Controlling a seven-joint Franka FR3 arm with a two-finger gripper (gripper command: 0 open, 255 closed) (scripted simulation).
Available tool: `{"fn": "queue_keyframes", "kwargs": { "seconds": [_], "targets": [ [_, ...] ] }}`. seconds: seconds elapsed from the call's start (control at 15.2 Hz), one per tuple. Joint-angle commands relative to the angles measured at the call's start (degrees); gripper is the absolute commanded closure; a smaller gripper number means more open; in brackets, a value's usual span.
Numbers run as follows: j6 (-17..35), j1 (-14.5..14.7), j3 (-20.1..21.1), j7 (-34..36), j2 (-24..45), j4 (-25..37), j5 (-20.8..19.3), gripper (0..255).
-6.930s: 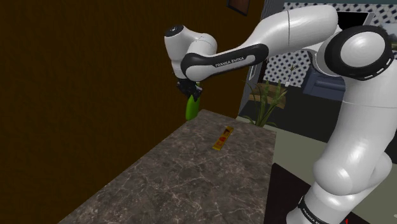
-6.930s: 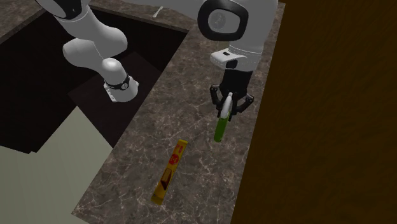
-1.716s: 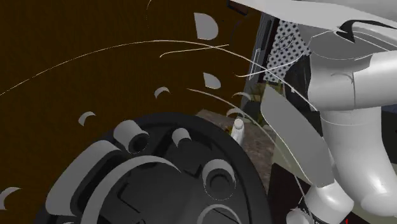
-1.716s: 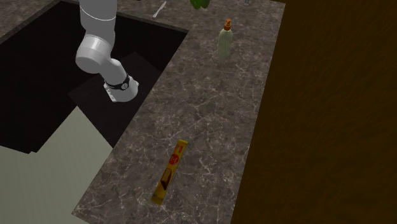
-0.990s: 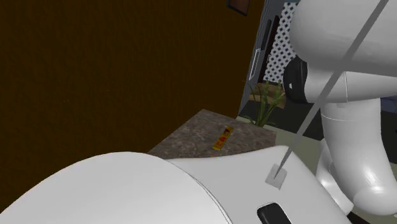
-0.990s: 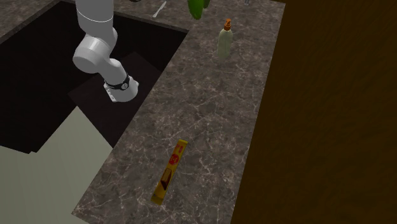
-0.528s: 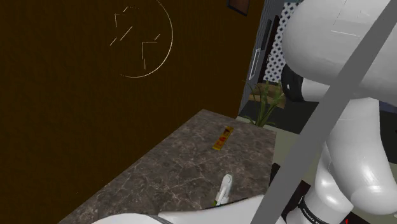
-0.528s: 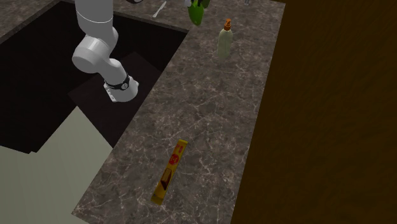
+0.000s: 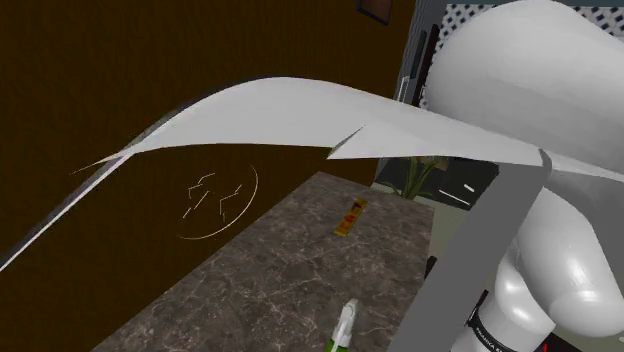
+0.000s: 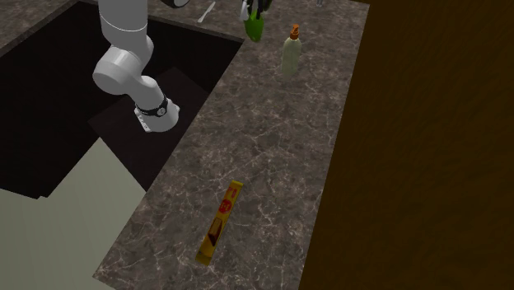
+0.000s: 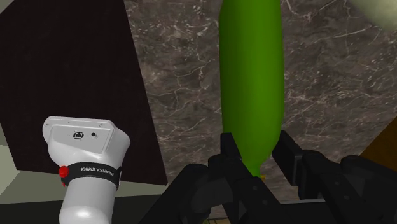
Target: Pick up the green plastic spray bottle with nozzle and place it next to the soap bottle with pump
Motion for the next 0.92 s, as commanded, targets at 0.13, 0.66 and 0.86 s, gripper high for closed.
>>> {"fn": "queue_keyframes", "kwargs": {
  "seconds": [0.13, 0.66, 0.86],
  "targets": [
    [2.65, -0.68, -0.15, 0.91, 0.47, -2.8, -0.32, 255],
    [7.32, -0.68, -1.37, 2.88, 2.54, -6.93, -1.87, 255],
    [8.96, -0.48, -1.99, 3.65, 3.47, -8.22, -2.6, 255]
  ]
}}
